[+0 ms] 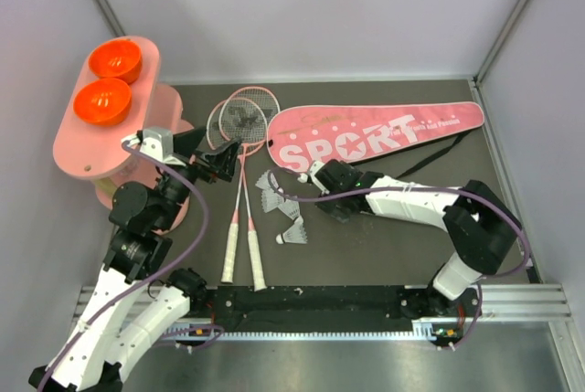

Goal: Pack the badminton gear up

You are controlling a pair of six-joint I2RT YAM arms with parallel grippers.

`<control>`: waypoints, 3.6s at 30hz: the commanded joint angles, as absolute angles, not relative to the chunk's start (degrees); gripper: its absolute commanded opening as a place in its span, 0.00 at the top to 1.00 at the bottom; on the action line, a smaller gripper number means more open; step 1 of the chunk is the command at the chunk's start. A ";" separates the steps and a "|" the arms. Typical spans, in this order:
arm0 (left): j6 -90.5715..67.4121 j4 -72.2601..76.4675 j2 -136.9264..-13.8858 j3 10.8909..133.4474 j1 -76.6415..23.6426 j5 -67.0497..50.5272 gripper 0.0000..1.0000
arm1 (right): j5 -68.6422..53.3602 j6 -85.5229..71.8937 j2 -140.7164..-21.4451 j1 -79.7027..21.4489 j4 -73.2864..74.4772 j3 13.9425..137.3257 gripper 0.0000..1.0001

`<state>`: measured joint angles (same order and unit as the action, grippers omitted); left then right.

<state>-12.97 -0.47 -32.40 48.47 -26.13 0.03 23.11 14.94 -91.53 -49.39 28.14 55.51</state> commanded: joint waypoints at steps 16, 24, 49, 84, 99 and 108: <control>-13.27 1.23 -34.45 47.72 -26.46 1.30 0.05 | 19.96 21.53 -81.23 -58.27 10.02 45.97 0.55; -13.62 1.32 -34.28 47.90 -26.46 0.26 0.05 | 5.73 27.15 -51.88 -61.87 0.45 31.91 0.56; -20.48 10.02 -45.78 48.69 -28.12 -36.64 0.15 | 0.79 33.13 -30.15 -61.96 -0.09 33.13 0.64; -15.21 -13.53 -71.36 63.10 -37.79 -37.02 0.84 | 7.82 32.52 -39.11 -61.96 -3.43 37.00 0.61; -11.69 -18.19 -71.72 64.25 -37.97 -30.84 1.00 | 12.13 30.23 -48.06 -61.96 2.64 39.11 0.01; -11.43 -18.37 -70.58 64.16 -39.20 -27.88 1.00 | 17.48 32.61 -56.68 -61.96 -1.32 41.21 0.12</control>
